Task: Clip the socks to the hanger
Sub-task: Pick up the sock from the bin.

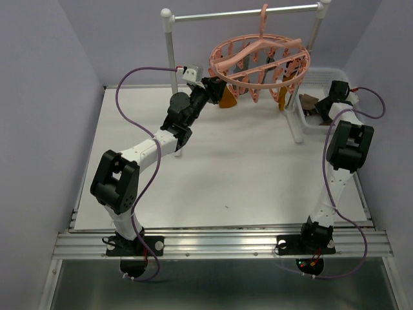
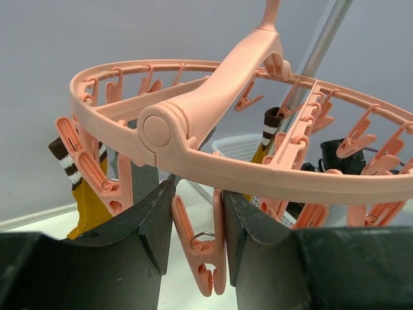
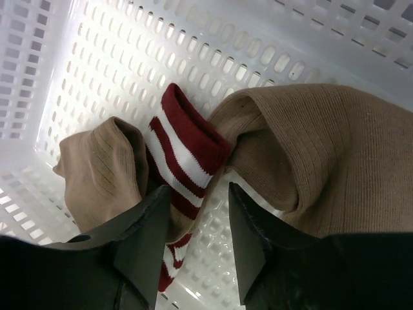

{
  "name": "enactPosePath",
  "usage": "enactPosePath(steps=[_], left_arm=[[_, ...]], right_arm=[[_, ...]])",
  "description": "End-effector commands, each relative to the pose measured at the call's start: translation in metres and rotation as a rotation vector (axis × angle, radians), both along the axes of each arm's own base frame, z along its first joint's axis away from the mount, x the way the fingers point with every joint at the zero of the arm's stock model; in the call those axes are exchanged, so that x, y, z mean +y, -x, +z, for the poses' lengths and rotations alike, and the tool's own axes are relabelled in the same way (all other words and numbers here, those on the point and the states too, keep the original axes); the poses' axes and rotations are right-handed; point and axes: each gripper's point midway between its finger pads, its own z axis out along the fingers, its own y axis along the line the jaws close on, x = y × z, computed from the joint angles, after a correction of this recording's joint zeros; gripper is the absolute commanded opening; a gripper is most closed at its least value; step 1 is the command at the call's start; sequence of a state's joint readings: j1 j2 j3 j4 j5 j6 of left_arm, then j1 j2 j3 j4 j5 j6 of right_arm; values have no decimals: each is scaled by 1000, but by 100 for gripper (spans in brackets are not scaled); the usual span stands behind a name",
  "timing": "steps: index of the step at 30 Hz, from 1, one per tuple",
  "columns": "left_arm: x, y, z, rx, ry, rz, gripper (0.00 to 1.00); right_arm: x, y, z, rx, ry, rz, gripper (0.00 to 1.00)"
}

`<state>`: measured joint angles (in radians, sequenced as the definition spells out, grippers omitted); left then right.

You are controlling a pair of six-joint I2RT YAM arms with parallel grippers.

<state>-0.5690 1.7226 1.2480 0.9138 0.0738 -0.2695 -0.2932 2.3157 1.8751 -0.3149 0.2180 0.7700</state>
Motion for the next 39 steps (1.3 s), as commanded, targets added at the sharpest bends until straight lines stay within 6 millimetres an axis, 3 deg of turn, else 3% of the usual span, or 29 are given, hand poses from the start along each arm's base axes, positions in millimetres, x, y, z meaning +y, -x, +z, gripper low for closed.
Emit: enactPosePath(steps=[1,7,11,24,26,27,29,32,35,36,37,38,39], left_arm=[[8,9,39,-90,44,18,0],[7,8,38,-87,47,15,0],[7,7,38,-85,46,16,0],[10,11,42,-92,35,24,0],[11,12,42,-93,34,25,0],[11,12,43,-96,34,25,0],[11,12,42,-95,32,26,0],[12,12,43,-97,31,31,0],[13,14,44,-100,31,30,0],[13,14,43,-98,29,32,0],[13,15,44,-99,28,28,0],[13,15,43,-98,27,28,0],[14,15,43,-97,29,30,0]], right_arm=[[-9,-18,24,-84,10,-10,45],[-10,-28,30,-131,34,14,32],[-11,-33,33,-148,46,23,32],[-13,-35,12,-132,16,-12,31],[-14,-34,13,-130,22,-17,29],[-14,-33,13,-128,28,-16,21],[-17,-32,19,-129,55,-9,16],[-20,-29,37,-137,112,20,5],[-9,-34,80,-212,190,104,1],[-2,-25,73,-179,244,147,1],[17,-24,107,-232,302,187,1],[20,-25,129,-277,376,179,1],[25,-19,137,-251,453,201,1]])
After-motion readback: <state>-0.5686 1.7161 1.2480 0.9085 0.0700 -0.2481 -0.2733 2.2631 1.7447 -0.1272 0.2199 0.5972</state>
